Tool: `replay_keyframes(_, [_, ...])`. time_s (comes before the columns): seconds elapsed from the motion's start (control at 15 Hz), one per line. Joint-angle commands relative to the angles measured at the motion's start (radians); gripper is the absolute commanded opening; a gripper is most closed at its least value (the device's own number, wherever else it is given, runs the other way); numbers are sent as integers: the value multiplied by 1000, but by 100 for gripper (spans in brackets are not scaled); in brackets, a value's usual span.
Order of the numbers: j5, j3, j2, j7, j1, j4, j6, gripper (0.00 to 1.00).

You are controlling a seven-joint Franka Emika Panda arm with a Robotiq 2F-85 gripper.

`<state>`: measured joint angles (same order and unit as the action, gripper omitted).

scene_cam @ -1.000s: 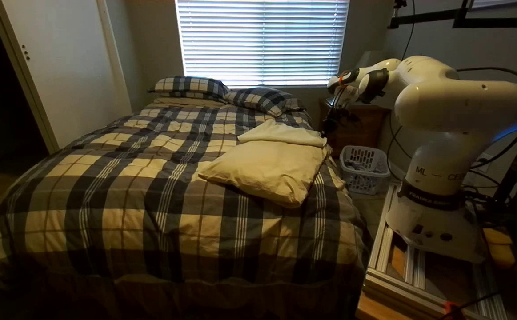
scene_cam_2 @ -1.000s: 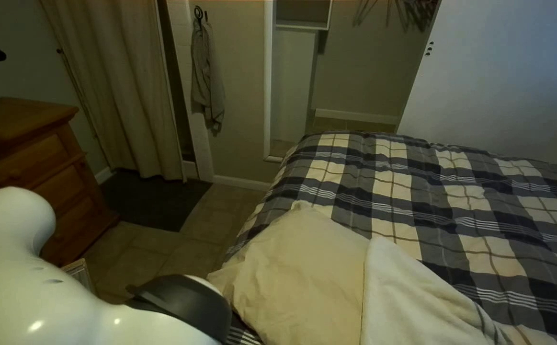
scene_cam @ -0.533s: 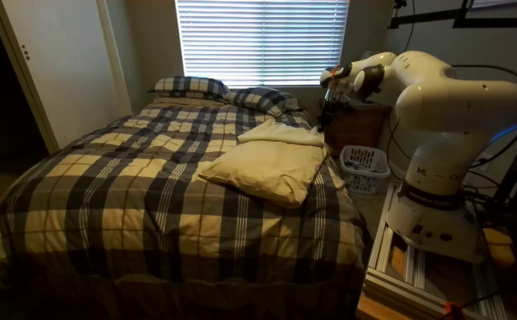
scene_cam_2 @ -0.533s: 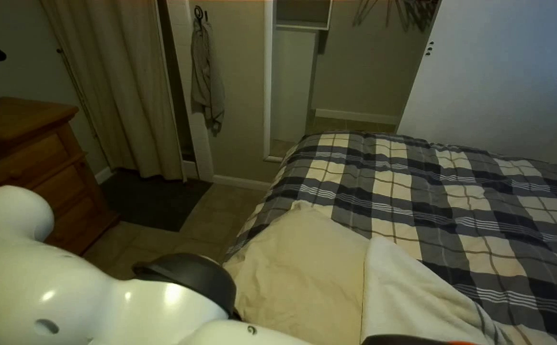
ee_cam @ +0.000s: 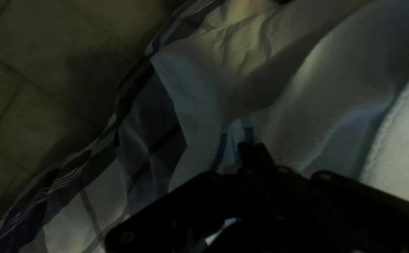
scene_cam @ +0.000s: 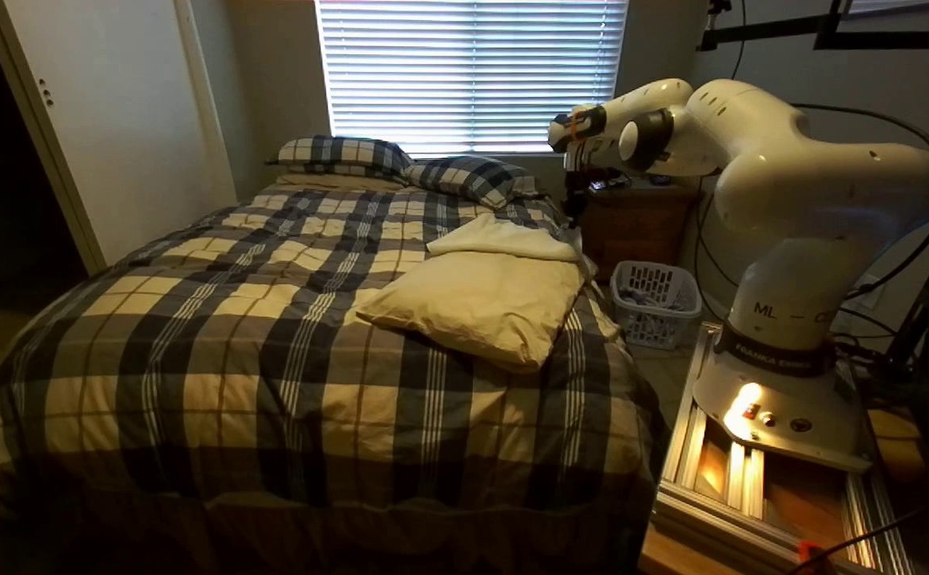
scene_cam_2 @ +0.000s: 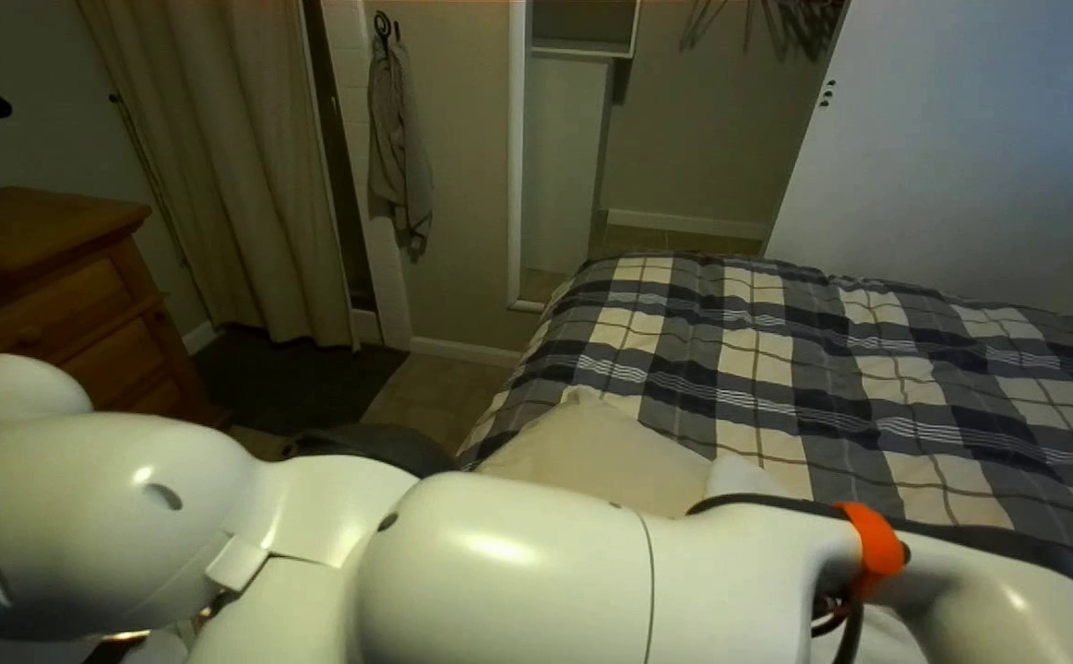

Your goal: Fold the towel into a triangle twice.

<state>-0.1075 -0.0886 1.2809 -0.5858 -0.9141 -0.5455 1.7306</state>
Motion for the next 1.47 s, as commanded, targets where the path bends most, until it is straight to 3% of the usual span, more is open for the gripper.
replay_keyframes(0.0, [-65,45,-22,1,63,-7,-26,1])
replay_keyframes(1.4, [-130,53,-66,-166,330,-33,45,1])
